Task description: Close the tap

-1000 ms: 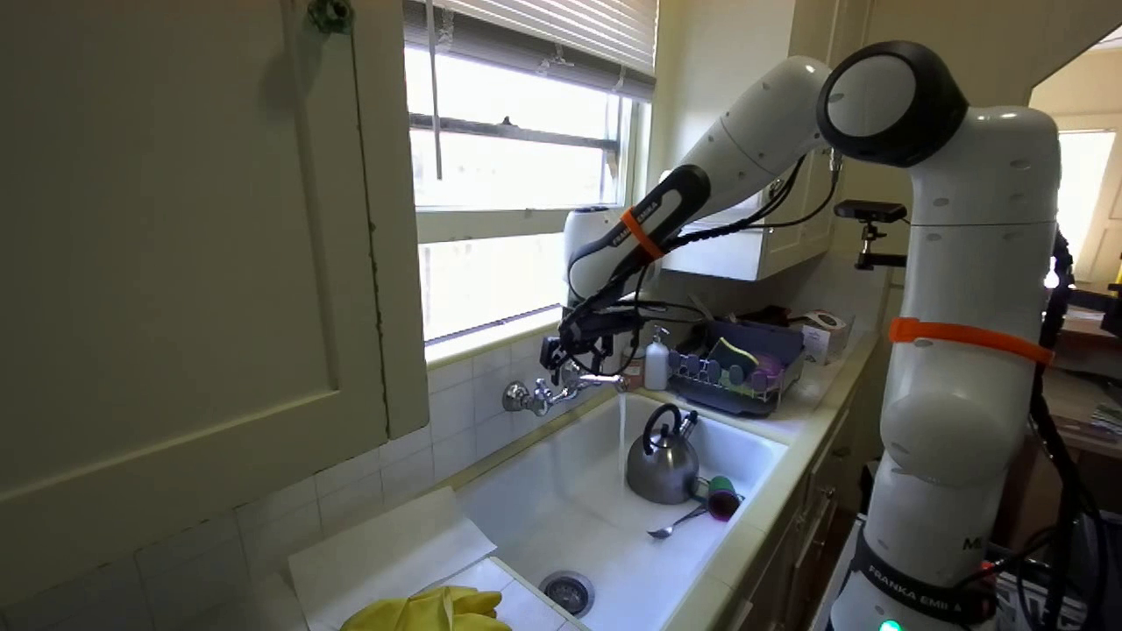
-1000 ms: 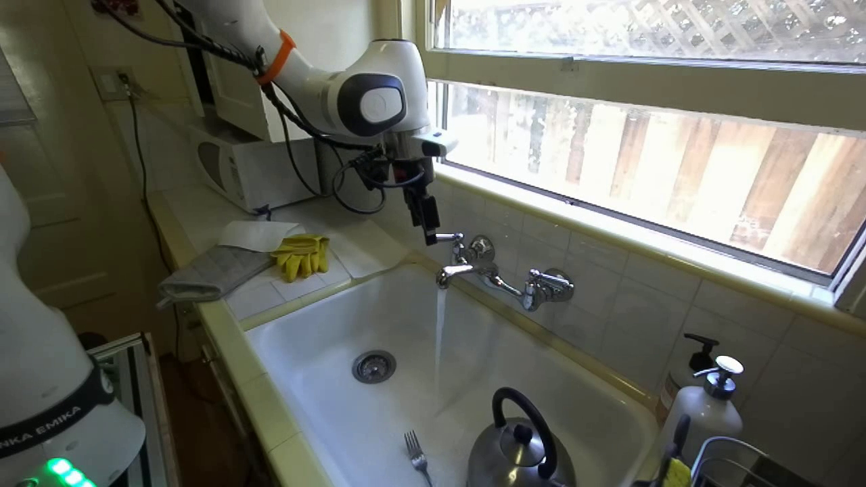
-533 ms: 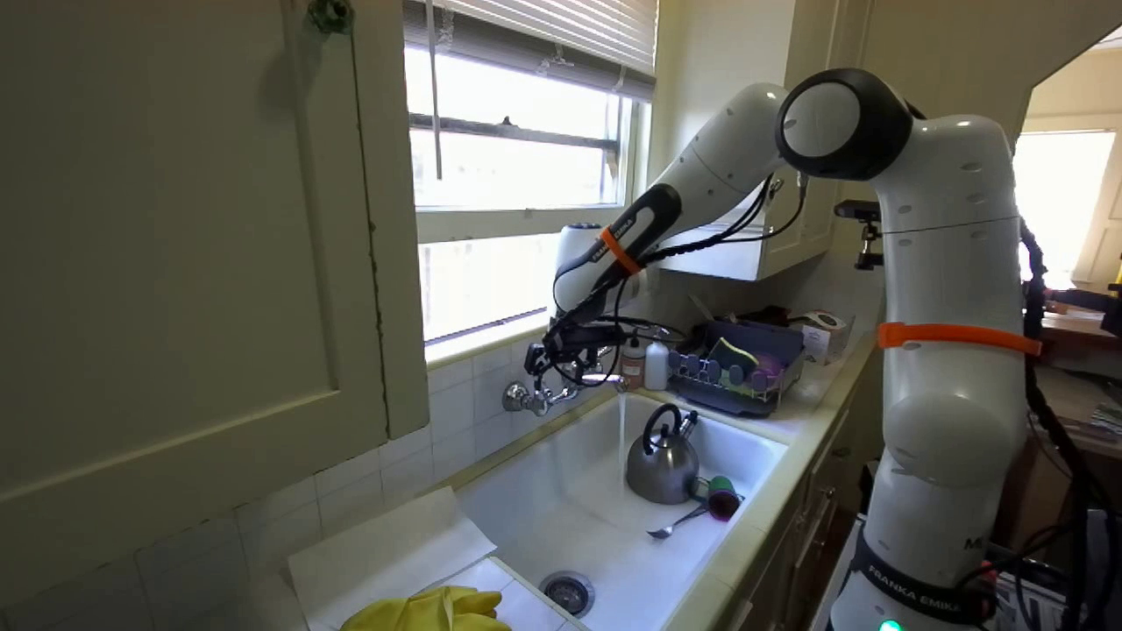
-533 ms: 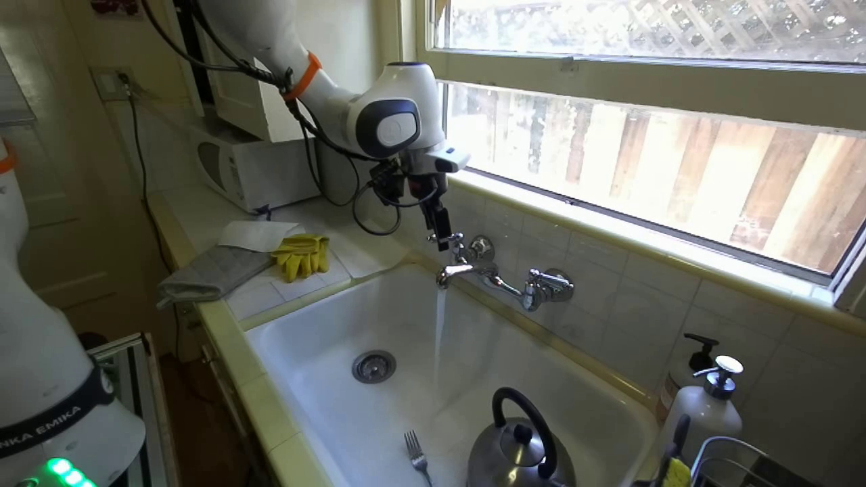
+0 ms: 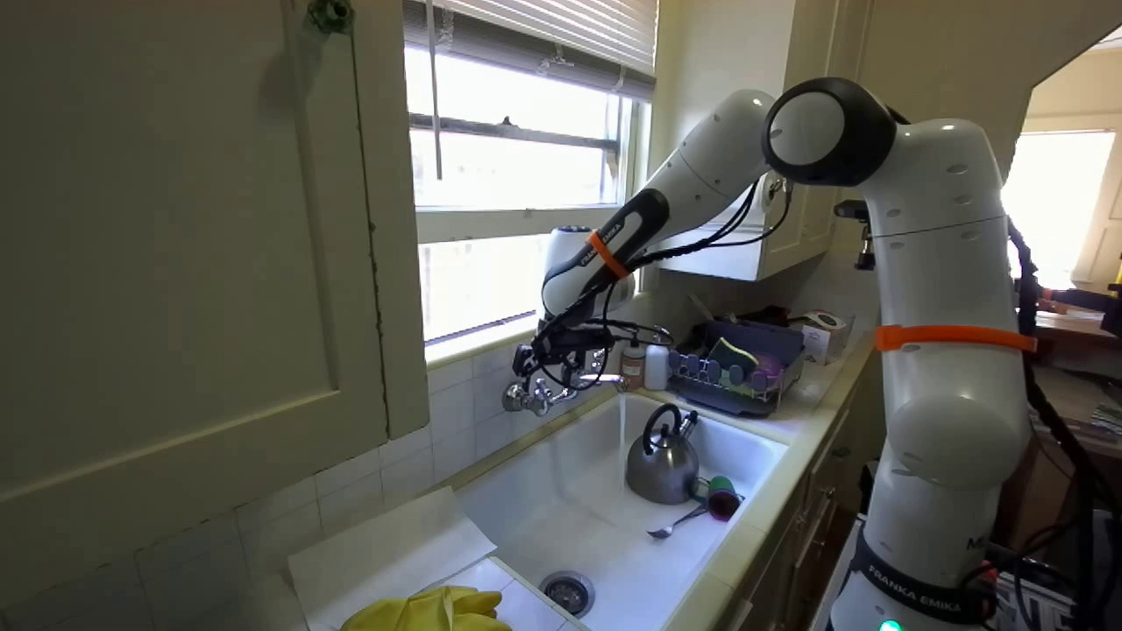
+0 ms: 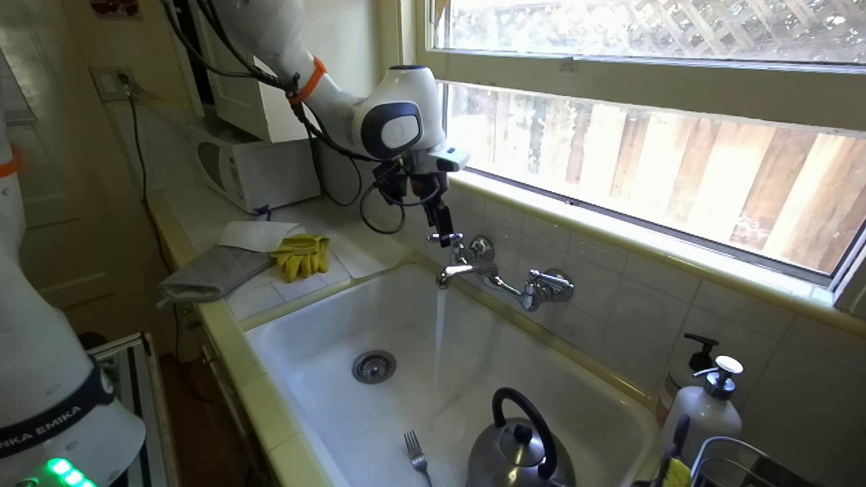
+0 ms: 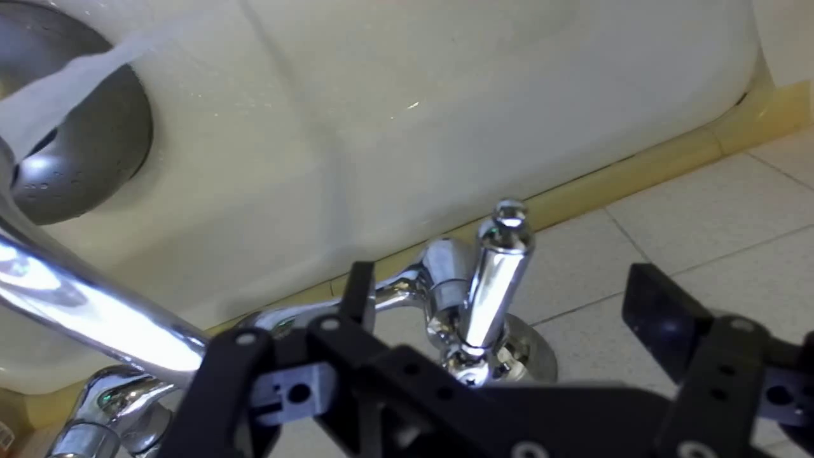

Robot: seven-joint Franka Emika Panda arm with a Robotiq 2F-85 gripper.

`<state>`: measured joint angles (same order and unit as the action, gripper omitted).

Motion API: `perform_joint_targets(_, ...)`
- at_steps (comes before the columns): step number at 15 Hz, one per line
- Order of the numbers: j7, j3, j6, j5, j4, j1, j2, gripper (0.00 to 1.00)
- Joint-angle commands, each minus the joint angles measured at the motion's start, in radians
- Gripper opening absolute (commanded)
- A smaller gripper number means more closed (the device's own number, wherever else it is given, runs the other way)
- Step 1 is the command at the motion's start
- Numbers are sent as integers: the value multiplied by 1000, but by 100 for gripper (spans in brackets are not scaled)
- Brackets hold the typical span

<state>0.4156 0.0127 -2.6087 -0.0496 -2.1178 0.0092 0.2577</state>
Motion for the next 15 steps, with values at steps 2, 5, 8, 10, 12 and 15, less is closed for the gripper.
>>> perform_joint_targets(2,13,24,15,16,33,29,37,69)
perform_joint_targets(5,8,25,12,18,38,33,42,52)
perform_joint_targets(8,8,27,12,19,40,36,41,29)
perform_joint_targets(10,10,30,13,17,39,38,40,13)
perform_joint_targets(12,14,37,22,16,39,38,37,1)
perform_joint_targets(15,17,36,28,19,37,40,32,6)
